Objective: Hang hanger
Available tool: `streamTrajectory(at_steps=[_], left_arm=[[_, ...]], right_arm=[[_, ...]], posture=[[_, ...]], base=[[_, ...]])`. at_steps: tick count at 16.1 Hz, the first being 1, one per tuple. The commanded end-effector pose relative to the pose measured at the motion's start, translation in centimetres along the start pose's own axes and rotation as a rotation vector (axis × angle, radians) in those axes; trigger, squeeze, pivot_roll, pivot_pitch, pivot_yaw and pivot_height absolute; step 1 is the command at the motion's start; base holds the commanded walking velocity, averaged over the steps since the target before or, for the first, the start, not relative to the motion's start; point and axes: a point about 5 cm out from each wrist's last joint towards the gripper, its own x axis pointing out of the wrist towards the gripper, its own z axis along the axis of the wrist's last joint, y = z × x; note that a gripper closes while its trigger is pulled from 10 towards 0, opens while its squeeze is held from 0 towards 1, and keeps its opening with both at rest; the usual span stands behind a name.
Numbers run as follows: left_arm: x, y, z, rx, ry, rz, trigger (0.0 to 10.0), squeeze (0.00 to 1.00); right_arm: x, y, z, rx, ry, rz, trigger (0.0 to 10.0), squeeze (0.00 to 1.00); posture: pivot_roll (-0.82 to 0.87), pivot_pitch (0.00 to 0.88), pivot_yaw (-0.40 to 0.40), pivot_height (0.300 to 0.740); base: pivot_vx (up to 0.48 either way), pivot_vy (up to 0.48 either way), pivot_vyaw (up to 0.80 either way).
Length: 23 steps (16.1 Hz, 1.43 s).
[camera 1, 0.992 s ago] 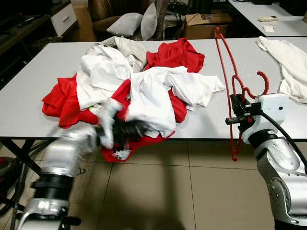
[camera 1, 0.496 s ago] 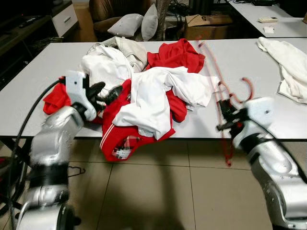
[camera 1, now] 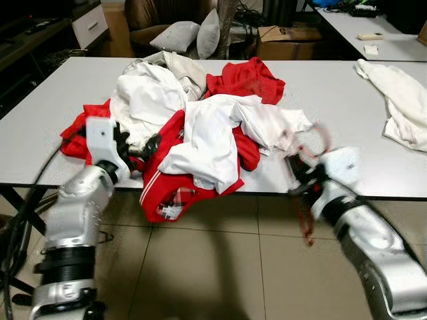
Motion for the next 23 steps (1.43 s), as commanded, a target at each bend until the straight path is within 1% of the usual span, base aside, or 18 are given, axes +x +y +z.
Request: streamTrajectory(at_steps=[1, 2, 3, 4, 5, 6, 8, 9, 11, 12, 15, 16, 17, 18, 19, 20, 22, 23], left_arm=[[0.6, -0.3, -0.7, -0.013, 0.014, 0.027, 10.0, 0.0], [0.7, -0.5, -0.8, -0.01, 0.018, 0.024, 10.0, 0.0], [0.8, -1.0, -0.7, -0.01, 0.001, 0.008, 10.0, 0.0], [0.5, -1.4, -0.2, 0.012, -0.027, -0.03, 10.0, 0.0], [0.3, -1.7, 0.0, 0.04, -0.04, -0.062, 10.0, 0.0], [0.0, -1.9, -0.2, 0.062, -0.037, -0.086, 10.0, 0.0], [-0.3, -2.5, -0.4, 0.067, -0.04, -0.122, 10.0, 0.0], [-0.2, -2.6, -0.3, 0.065, -0.042, -0.122, 10.0, 0.0], [0.3, -2.9, -0.2, 0.079, -0.051, -0.118, 10.0, 0.0], [0.5, -3.2, -0.2, 0.079, -0.054, -0.134, 10.0, 0.0], [2.4, -5.9, 0.4, 0.042, -0.075, -0.214, 10.0, 0.0], [2.8, -6.5, 0.1, 0.034, -0.064, -0.239, 10.0, 0.0], [3.4, -6.9, -0.6, 0.048, -0.032, -0.248, 10.0, 0.0], [3.8, -7.0, -1.1, 0.045, -0.007, -0.232, 10.0, 0.0], [4.4, -6.9, -2.1, 0.069, 0.038, -0.179, 10.0, 0.0], [5.0, -6.7, -2.9, 0.077, 0.072, -0.129, 10.0, 0.0], [5.4, -6.6, -3.5, 0.085, 0.103, -0.112, 10.0, 0.0], [5.6, -6.5, -4.2, 0.119, 0.133, -0.099, 10.0, 0.0]], right_arm=[[-0.2, 1.6, 1.1, -0.023, -0.022, 0.154, 10.0, 0.0], [-0.3, 2.0, 1.1, -0.032, -0.015, 0.195, 10.0, 0.0], [-0.5, 2.5, 0.9, -0.029, 0.027, 0.257, 10.0, 0.0], [-0.2, 2.7, 0.5, -0.001, 0.087, 0.301, 10.0, 0.0], [0.2, 2.6, 0.2, 0.028, 0.125, 0.316, 10.0, 0.0], [0.4, 2.2, -0.5, 0.059, 0.18, 0.282, 10.0, 0.0], [0.4, 0.4, -2.8, 0.203, 0.305, 0.137, 10.0, 0.0], [0.3, 0.1, -3.2, 0.21, 0.32, 0.117, 10.0, 0.0], [-0.6, -0.8, -4.2, 0.197, 0.387, 0.056, 10.0, 0.0], [-1.0, -0.9, -4.3, 0.203, 0.394, 0.052, 10.0, 0.0], [-3.3, -1.4, -4.6, 0.228, 0.41, 0.004, 10.0, 0.0], [-4.0, -1.5, -4.8, 0.229, 0.414, -0.01, 10.0, 0.0], [-4.6, -1.5, -5.0, 0.234, 0.419, -0.028, 10.0, 0.0], [-5.0, -1.6, -5.0, 0.23, 0.421, -0.04, 10.0, 0.0], [-5.6, -1.7, -4.9, 0.224, 0.411, -0.066, 10.0, 0.0], [-6.1, -1.9, -4.3, 0.211, 0.373, -0.089, 10.0, 0.0], [-6.3, -2.0, -3.6, 0.203, 0.337, -0.102, 10.0, 0.0], [-6.5, -2.0, -3.0, 0.188, 0.304, -0.112, 10.0, 0.0]], posture=[[-0.02, 0.0, 0.023, 0.74], [-0.02, 0.0, 0.022, 0.74], [-0.03, 0.0, 0.016, 0.74], [-0.03, 0.0, 0.009, 0.74], [-0.03, 0.0, 0.009, 0.74], [-0.04, 0.0, 0.013, 0.74], [-0.05, 0.0, 0.017, 0.74], [-0.05, 0.0, 0.018, 0.74], [-0.06, 0.0, 0.019, 0.74], [-0.06, 0.0, 0.021, 0.74], [-0.08, 0.0, 0.039, 0.74], [-0.09, 0.0, 0.048, 0.74], [-0.1, 0.0, 0.062, 0.74], [-0.12, 0.0, 0.076, 0.74], [-0.13, 0.0, 0.091, 0.74], [-0.15, 0.0, 0.117, 0.74], [-0.17, 0.0, 0.131, 0.74], [-0.18, 0.0, 0.146, 0.74]], base=[[0.0, 0.0, 0.0], [0.0, 0.0, 0.0], [0.0, 0.0, 0.0], [0.0, 0.0, 0.0], [0.0, 0.0, 0.0], [0.0, 0.0, 0.0], [0.0, 0.0, 0.0], [0.0, 0.0, 0.0], [0.0, 0.0, 0.0], [0.0, 0.0, 0.0], [0.0, 0.0, 0.0], [0.0, 0.0, 0.0], [0.0, 0.0, 0.0], [0.0, 0.0, 0.0], [0.0, 0.0, 0.0], [0.0, 0.0, 0.0], [0.0, 0.0, 0.0], [0.0, 0.0, 0.0]])
